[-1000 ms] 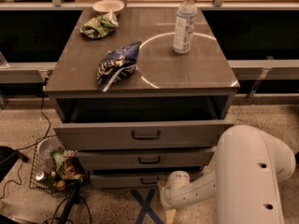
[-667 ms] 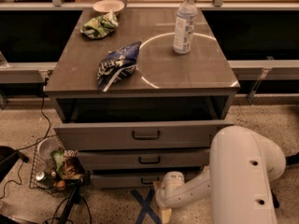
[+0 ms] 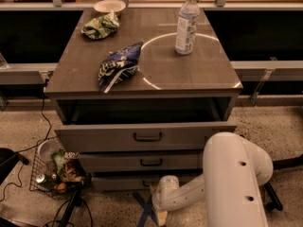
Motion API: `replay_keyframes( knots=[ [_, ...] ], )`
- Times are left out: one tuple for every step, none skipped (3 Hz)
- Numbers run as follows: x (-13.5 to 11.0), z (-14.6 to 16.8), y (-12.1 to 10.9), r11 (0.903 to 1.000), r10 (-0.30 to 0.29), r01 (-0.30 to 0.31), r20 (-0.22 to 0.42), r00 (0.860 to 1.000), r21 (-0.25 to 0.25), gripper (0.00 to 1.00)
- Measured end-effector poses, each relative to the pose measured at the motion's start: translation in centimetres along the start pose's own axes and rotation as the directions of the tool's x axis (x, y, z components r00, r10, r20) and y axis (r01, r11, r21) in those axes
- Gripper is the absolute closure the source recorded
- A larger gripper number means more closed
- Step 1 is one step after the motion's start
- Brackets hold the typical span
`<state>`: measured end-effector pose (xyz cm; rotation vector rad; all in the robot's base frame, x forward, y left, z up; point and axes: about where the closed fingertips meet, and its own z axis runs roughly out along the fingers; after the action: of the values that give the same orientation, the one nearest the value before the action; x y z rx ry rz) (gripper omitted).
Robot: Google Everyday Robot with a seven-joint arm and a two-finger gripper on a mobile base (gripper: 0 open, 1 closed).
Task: Open bottom drawer
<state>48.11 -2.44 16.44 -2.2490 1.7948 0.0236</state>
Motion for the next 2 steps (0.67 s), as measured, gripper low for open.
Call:
replay_keyframes(
  knots=[
    [0.14, 0.8, -0.37, 1.0, 0.003, -0.003, -0.028, 1.0, -0.007, 0.0],
    [0.51, 1.36, -1.23, 0.9999, 0.007, -0.008, -0.06, 0.998, -0.009, 0.0]
  ],
)
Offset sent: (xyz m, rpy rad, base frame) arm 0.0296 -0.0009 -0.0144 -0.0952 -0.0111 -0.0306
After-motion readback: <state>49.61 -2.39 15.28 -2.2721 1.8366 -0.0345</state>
